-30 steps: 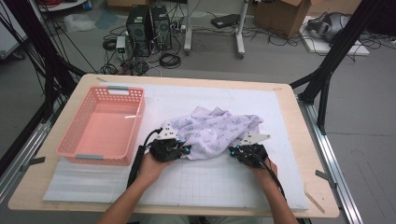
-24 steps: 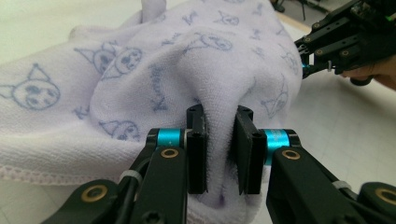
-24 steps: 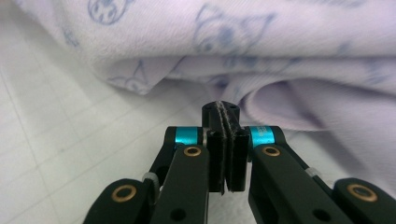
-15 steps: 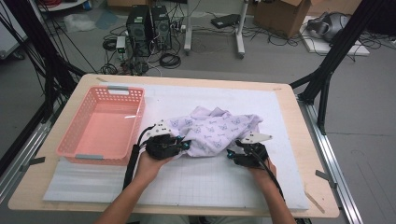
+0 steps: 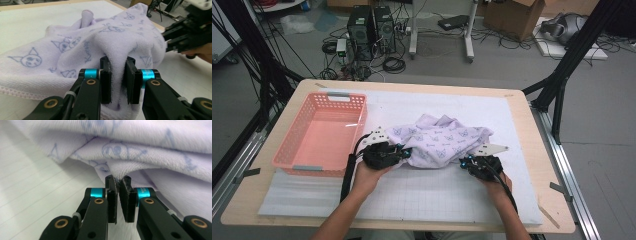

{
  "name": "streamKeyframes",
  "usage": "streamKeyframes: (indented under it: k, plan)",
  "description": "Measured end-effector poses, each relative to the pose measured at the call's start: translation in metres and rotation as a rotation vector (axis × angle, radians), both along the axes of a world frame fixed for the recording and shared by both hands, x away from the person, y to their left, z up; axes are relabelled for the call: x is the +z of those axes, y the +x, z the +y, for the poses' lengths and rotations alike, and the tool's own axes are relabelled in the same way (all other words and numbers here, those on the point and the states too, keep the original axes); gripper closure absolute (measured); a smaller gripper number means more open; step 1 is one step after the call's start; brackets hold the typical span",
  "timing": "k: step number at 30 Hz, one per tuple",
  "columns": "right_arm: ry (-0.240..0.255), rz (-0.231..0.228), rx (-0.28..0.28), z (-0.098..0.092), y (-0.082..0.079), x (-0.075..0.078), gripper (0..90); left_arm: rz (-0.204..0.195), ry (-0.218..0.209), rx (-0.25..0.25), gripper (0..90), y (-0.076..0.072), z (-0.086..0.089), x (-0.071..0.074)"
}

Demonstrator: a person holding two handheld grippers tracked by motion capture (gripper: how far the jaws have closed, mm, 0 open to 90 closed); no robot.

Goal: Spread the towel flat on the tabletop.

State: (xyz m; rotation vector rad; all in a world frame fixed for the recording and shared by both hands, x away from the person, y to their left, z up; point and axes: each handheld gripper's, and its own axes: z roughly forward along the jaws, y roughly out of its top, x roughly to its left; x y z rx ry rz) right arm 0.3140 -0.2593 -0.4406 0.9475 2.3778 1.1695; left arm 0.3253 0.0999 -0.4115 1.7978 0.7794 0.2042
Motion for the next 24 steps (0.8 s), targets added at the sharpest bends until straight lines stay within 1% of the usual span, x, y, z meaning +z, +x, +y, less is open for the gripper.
streamKeyframes:
  k: [2, 5, 9, 12, 13, 17, 19, 20, 21, 22, 24]
  plan:
    - [0.017, 0.000, 0.009, -0.008, -0.011, 0.007, 84.7, 0.001, -0.006, 0.001, 77.0, -0.001, 0.004, 0.001]
    - [0.047, -0.002, 0.003, -0.024, -0.028, 0.016, 84.8, 0.004, -0.029, 0.007, 77.0, -0.004, 0.007, 0.002]
    - [0.054, -0.005, -0.012, -0.044, -0.048, 0.023, 84.9, 0.001, -0.034, 0.007, 77.0, -0.006, 0.009, 0.005]
    - [0.060, 0.003, -0.024, -0.057, -0.061, 0.028, 84.9, -0.003, -0.039, 0.004, 77.0, -0.007, 0.011, 0.007]
    - [0.063, 0.010, -0.028, -0.060, -0.064, 0.029, 84.9, -0.005, -0.043, 0.001, 77.0, -0.007, 0.011, 0.008]
    - [0.081, 0.006, -0.029, -0.074, -0.079, 0.037, 85.0, -0.010, -0.069, -0.026, 77.1, -0.011, 0.011, 0.013]
    - [0.099, -0.014, -0.033, -0.079, -0.084, 0.045, 85.0, -0.024, -0.083, -0.042, 77.0, -0.014, 0.009, 0.018]
    - [0.110, -0.021, -0.038, -0.080, -0.087, 0.049, 85.0, -0.032, -0.083, -0.050, 77.0, -0.014, 0.007, 0.022]
    - [0.120, -0.038, -0.047, -0.082, -0.087, 0.054, 85.0, -0.038, -0.078, -0.051, 76.9, -0.013, 0.006, 0.025]
    - [0.131, -0.052, -0.057, -0.084, -0.085, 0.059, 85.0, -0.037, -0.072, -0.048, 76.5, -0.009, 0.004, 0.027]
    - [0.154, -0.075, -0.089, -0.085, -0.078, 0.069, 85.0, -0.039, -0.073, -0.016, 76.0, 0.001, 0.001, 0.031]
